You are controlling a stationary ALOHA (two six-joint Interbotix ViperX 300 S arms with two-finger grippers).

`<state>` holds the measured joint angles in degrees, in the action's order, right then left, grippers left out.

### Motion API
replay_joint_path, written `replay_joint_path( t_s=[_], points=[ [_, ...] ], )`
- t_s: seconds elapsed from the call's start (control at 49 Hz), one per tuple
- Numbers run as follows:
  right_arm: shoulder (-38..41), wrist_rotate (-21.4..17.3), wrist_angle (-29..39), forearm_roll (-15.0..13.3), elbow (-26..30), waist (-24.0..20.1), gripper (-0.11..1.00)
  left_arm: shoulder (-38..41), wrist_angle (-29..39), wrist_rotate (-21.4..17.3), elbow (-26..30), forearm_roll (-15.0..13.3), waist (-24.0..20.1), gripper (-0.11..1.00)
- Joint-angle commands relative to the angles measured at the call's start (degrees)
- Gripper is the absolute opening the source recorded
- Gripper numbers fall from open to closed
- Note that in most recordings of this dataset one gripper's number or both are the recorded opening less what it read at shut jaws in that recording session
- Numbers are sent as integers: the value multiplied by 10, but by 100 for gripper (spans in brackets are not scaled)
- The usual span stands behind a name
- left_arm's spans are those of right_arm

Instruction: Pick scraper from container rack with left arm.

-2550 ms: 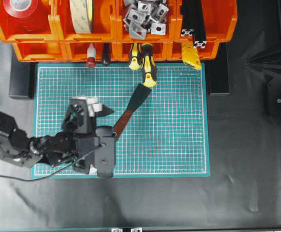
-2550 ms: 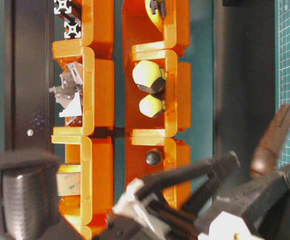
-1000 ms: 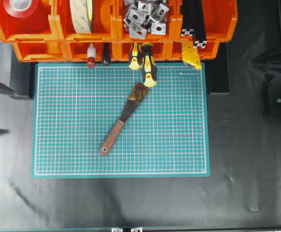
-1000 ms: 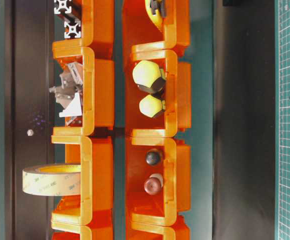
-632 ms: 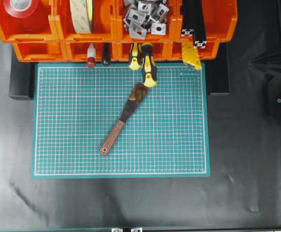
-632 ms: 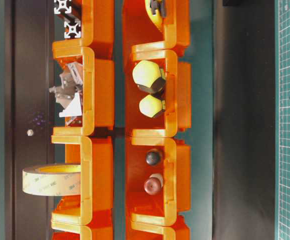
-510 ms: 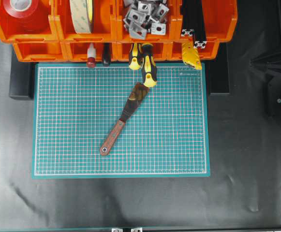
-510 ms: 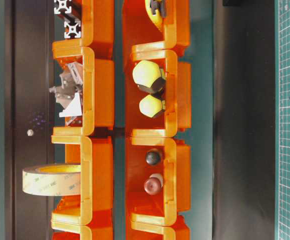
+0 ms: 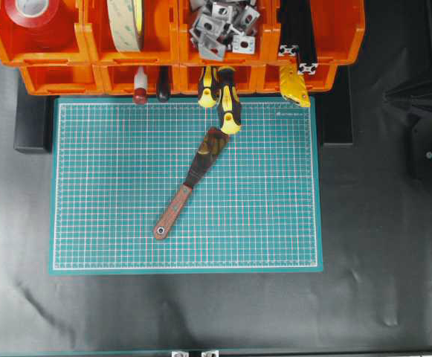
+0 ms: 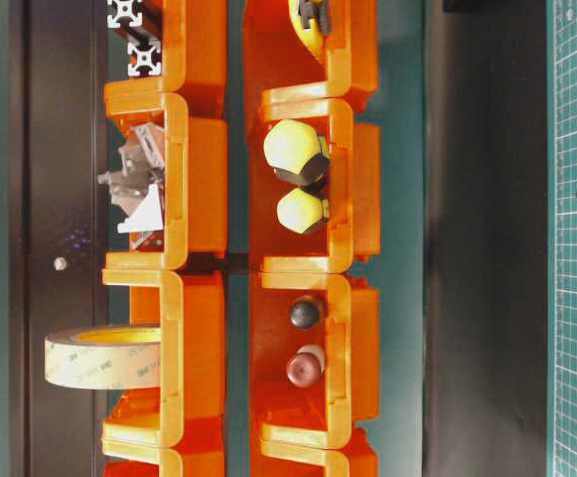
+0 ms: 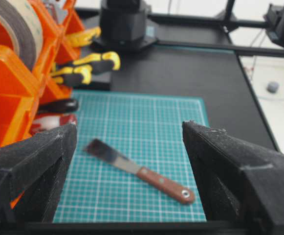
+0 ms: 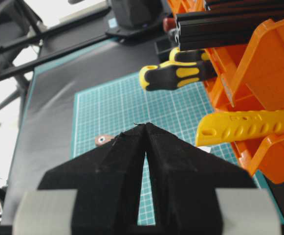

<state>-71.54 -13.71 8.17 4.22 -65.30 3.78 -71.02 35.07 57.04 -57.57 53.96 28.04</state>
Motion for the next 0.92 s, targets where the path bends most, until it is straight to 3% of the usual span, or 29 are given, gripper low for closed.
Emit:
replay_joint_path(
  t_s=[0.0,0.898],
  points=[
    [5,0,-4,0,11,1,1,4,-2,1,4,4,-3,84],
    [7,0,-24,0,-1,4,1,9,-6,8,-1,3,-3,84]
  ],
)
